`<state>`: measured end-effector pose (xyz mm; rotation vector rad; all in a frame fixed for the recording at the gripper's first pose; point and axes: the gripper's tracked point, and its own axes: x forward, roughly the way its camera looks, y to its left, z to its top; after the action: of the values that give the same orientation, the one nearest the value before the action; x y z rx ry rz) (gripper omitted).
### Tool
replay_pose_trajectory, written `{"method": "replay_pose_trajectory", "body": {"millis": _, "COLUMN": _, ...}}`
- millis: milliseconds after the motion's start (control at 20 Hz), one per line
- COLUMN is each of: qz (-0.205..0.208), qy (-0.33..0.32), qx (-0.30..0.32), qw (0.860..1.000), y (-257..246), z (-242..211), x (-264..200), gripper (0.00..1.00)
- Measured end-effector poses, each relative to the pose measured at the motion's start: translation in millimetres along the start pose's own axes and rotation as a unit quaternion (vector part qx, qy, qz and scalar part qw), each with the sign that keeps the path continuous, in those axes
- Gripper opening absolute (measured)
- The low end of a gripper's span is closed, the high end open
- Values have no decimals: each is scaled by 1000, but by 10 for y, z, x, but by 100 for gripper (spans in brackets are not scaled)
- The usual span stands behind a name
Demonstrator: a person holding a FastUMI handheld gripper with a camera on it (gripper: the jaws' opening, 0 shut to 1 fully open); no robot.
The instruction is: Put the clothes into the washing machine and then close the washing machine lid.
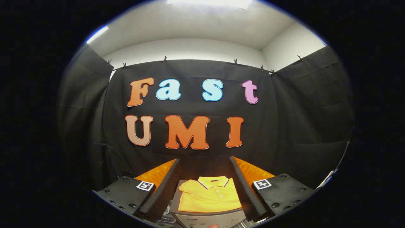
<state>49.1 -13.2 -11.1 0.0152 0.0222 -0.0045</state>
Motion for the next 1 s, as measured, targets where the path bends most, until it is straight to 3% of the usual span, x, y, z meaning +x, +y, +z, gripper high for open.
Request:
{"method": "replay_pose_trajectory", "body": {"millis": 450, "qz": 4, "qy": 54, "qx": 15, "qw": 998, "y": -310, "z": -601, "x": 1029, "gripper": 98}}
{"method": "replay_pose_trajectory", "body": {"millis": 1000, "qz": 5, "qy": 191, "qx": 13, "qw": 981, "y": -654, "z": -2041, "x": 2270, "gripper": 98}}
